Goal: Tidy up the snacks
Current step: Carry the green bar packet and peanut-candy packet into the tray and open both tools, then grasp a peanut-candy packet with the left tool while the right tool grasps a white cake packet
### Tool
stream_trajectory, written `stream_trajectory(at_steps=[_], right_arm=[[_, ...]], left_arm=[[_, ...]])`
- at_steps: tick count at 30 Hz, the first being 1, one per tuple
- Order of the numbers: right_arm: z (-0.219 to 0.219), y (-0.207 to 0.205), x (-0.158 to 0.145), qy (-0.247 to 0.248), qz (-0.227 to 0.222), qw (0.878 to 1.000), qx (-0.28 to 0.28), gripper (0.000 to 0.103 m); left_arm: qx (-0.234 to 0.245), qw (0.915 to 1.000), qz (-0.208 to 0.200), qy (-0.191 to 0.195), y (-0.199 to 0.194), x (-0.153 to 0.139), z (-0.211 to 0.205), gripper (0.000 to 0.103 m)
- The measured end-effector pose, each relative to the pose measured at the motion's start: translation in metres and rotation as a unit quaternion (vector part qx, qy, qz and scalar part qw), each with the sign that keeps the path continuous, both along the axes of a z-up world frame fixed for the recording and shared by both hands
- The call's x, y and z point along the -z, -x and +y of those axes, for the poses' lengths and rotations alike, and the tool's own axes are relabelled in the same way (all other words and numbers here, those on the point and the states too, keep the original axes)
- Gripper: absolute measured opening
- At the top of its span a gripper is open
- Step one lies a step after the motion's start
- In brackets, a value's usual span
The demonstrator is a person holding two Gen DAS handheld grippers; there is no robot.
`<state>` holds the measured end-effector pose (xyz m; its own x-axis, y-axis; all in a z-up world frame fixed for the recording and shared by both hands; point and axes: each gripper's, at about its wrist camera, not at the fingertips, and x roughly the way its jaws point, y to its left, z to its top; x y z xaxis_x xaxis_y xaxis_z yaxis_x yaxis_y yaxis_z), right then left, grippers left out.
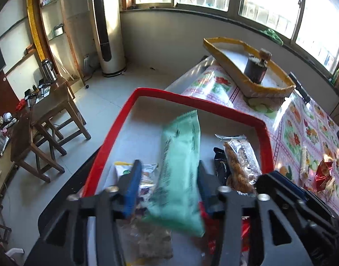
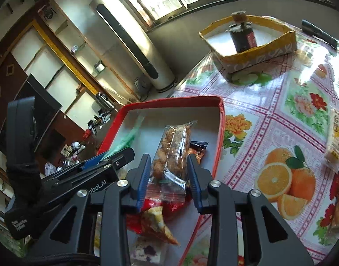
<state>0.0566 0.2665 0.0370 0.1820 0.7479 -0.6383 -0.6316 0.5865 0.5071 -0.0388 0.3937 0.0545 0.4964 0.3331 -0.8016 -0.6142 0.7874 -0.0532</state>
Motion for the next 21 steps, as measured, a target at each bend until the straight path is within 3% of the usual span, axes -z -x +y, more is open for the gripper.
stream_trajectory(at_steps=[6, 9, 12, 15, 21], right_arm=[[-0.071, 0.017, -0.012, -0.032, -0.015, 0.997, 0.062, 0.066], [-0.108, 0.022, -0.011, -0.03, -0.013, 0.995, 0.097, 0.069], [-0.146, 0.03, -0.009, -0.024, -0.011, 0.991, 0.132, 0.07], [-0.183, 0.035, -0.008, -0.021, -0.014, 0.986, 0.162, 0.071], [-0.248, 0.038, 0.001, -0.027, 0.007, 0.975, 0.221, 0.076]], left_arm=[[0.007, 0.9988, -0.047, 0.014, 0.025, -0.029, -0.027, 0.072], [0.029, 0.997, -0.068, 0.02, 0.028, -0.039, -0.052, 0.08], [0.062, 0.9937, -0.084, 0.039, 0.028, -0.045, -0.085, 0.08], [0.108, 0.9898, -0.077, 0.054, 0.018, -0.044, -0.122, 0.08], [0.189, 0.9805, -0.03, 0.043, 0.003, -0.03, -0.197, 0.08]])
